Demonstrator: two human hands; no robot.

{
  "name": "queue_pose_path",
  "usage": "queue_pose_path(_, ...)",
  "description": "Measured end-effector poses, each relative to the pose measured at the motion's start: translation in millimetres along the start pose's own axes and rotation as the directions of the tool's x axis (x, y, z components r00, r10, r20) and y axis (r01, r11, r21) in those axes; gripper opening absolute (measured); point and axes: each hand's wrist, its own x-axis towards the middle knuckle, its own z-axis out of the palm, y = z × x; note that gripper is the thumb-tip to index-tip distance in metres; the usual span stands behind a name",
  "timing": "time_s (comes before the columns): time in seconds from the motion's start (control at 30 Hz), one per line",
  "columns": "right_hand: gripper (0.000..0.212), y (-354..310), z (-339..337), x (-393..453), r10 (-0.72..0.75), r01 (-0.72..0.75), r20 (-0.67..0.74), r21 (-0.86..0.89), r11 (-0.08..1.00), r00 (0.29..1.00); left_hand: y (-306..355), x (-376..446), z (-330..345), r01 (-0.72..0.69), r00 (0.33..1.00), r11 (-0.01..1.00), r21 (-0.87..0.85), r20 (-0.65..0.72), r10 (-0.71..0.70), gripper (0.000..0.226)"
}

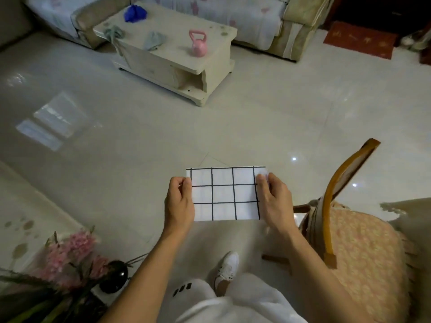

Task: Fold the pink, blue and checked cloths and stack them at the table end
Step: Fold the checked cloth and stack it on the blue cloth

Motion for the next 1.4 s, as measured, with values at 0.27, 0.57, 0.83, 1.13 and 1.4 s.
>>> queue_pose_path(0.27,0.041,-4,-12,87,0.045,-0.043,-0.105,0.023,0.999,0.993,39,83,55,-0.074,0.994,0.997,0.027,0.087,0.072,0.018)
queue_pose_path(0.57,0.041,12,-25,194,0.145,-0.155,-0.276,-0.014,0.988,0.950,72,183,144,-0.095,0.962,0.993,0.073,0.265,0.072,0.015)
queue_pose_path(0.83,0.039,-4,-34,315,0.253,-0.287,-0.467,-0.003,0.958,0.847,139,314,233,-0.232,0.877,0.971,0.065,0.447,0.180,0.014)
queue_pose_path(1.13,0.043,-13,-78,406,0.319,-0.333,-0.631,0.101,0.938,0.707,206,390,333,-0.299,0.752,0.954,-0.004,0.615,0.238,0.016)
queue_pose_path(1.4,0.044,29,-145,461,0.365,-0.376,-0.713,0.152,0.914,0.599,249,399,446,-0.317,0.655,0.948,-0.038,0.713,0.248,0.016)
